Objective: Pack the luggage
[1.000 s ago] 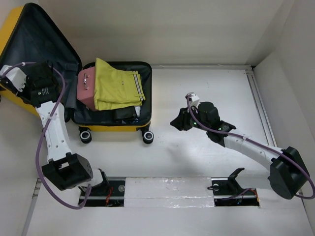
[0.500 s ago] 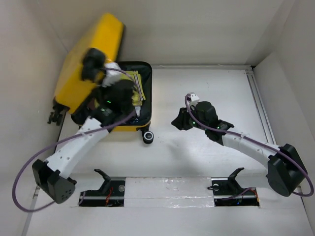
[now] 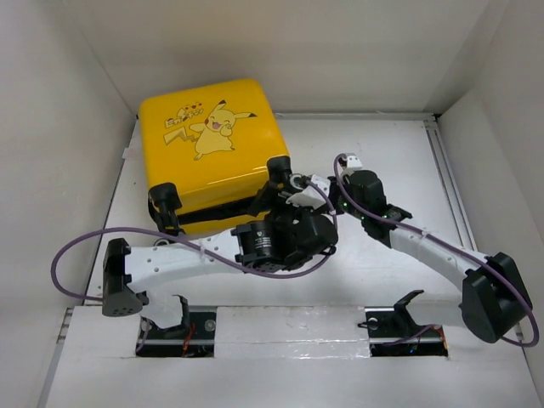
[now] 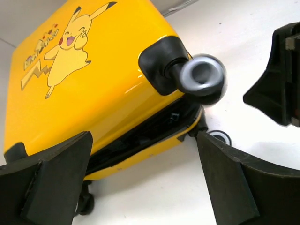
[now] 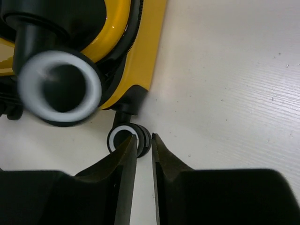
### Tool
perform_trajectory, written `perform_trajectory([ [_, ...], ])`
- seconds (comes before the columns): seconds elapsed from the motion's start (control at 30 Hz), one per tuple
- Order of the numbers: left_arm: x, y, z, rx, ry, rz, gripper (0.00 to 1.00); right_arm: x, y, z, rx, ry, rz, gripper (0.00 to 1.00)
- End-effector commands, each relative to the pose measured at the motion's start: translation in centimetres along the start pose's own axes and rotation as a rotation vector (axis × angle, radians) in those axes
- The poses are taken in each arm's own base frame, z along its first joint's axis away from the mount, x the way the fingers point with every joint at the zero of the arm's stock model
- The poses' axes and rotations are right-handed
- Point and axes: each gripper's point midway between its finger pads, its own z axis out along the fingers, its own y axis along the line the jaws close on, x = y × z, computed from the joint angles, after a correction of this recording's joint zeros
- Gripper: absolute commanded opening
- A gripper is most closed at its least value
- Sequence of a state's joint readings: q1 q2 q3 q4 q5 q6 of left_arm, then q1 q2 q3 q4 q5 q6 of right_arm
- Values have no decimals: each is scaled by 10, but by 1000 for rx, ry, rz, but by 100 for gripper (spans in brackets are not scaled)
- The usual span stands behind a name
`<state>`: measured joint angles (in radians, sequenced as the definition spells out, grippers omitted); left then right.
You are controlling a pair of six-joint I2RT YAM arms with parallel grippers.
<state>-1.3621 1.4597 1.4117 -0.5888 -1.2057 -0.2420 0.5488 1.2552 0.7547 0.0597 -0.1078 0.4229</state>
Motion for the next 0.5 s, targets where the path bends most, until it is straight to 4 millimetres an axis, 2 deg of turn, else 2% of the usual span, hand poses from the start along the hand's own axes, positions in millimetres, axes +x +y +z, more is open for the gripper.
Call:
perform_trajectory([
  [0.0, -14, 23, -14, -16, -19, -131, 86, -19, -2, -6, 23, -75, 25, 24],
  [0.03, -22, 31, -15, -42, -44, -171, 81, -21, -6, -7, 31, -79, 28, 19],
  [0.07, -31, 56, -5, -110, -56, -241, 73, -16, -10, -6, 47, -74, 39, 14],
  [0.13, -50, 77, 14, -127, -73, -406, 65, -17, -14, -8, 53, -84, 43, 4],
  [0.17, -50, 117, 37, -215, -64, -501, 61, -19, -13, -8, 49, -92, 42, 2],
  [0.2, -56, 123, 52, -160, -64, -565, 56, -20, -14, -8, 57, -97, 42, 0],
  [0.23, -65, 143, 65, -174, -97, -671, 45, -20, -14, -8, 57, -97, 42, 0],
  [0.27, -59, 180, 90, -208, -105, -778, 39, -20, -14, -8, 57, -97, 42, 0],
  [0.33, -53, 218, 114, -237, -126, -894, 30, -23, -21, -9, 79, -116, 46, 0],
  [0.37, -53, 241, 120, -259, -144, -956, 22, -23, -21, -9, 79, -116, 46, 0],
  [0.4, -44, 259, 131, -286, -131, -995, 17, -23, -21, -9, 79, -116, 46, 0],
  [0.43, -27, 300, 143, -331, -130, -1047, 14, -24, -22, -9, 88, -121, 46, 0],
  [0.47, -12, 317, 150, -355, -112, -1105, 11, -20, -24, -9, 92, -113, 47, 0],
])
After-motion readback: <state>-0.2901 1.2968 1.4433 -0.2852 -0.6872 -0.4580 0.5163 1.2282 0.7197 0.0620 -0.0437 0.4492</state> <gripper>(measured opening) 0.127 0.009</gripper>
